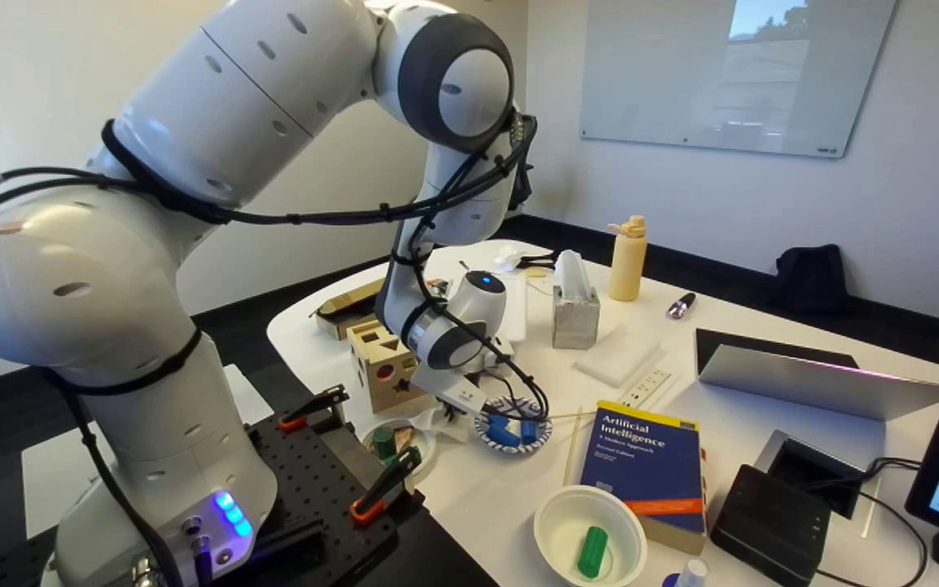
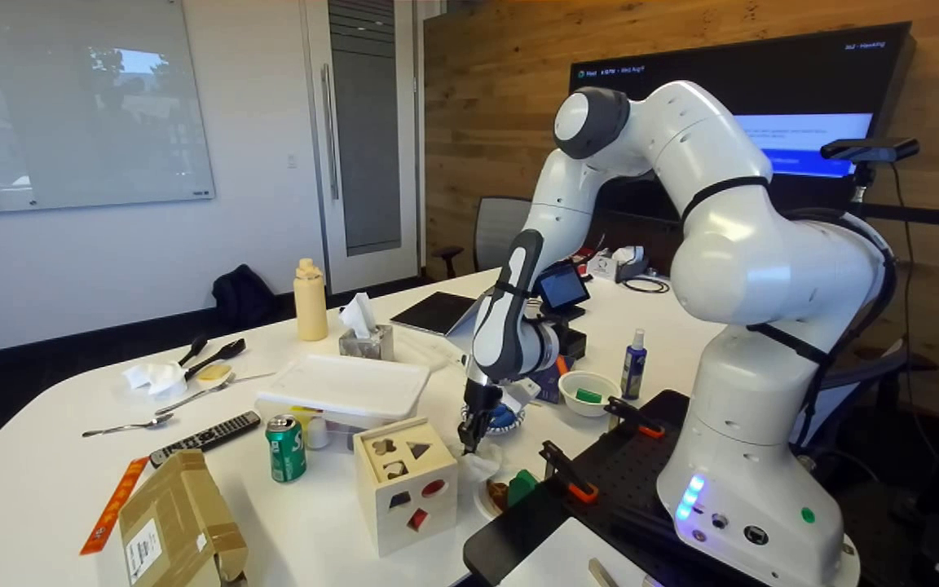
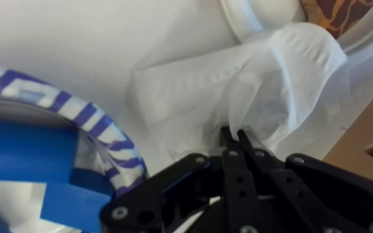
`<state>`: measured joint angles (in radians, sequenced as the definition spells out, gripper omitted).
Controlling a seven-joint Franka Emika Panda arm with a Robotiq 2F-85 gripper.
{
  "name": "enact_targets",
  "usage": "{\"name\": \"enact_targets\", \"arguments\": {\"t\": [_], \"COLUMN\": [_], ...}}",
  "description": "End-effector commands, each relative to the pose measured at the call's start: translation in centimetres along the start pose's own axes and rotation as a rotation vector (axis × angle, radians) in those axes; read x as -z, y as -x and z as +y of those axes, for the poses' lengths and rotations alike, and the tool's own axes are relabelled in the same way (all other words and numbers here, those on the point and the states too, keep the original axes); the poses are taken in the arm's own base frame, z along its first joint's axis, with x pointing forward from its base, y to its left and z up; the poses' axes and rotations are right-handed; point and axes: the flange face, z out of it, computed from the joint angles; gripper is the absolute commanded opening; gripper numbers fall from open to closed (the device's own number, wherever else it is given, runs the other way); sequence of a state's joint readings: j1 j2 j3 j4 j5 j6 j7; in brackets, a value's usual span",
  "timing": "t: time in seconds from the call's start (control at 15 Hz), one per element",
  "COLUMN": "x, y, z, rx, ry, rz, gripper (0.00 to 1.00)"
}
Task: Pick up the wipe and clean the part of the table near the box
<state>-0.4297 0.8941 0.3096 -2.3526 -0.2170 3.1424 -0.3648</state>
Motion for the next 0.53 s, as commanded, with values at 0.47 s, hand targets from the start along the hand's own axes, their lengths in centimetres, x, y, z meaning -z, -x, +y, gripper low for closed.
{"name": "enact_targets", "arguments": {"t": [0.47], "x": [0.9], "y": [0.1], "z": [0.5], "rx": [-0.22], "ry": [0.147], "rz": [-0.099], "gripper": [0.0]}}
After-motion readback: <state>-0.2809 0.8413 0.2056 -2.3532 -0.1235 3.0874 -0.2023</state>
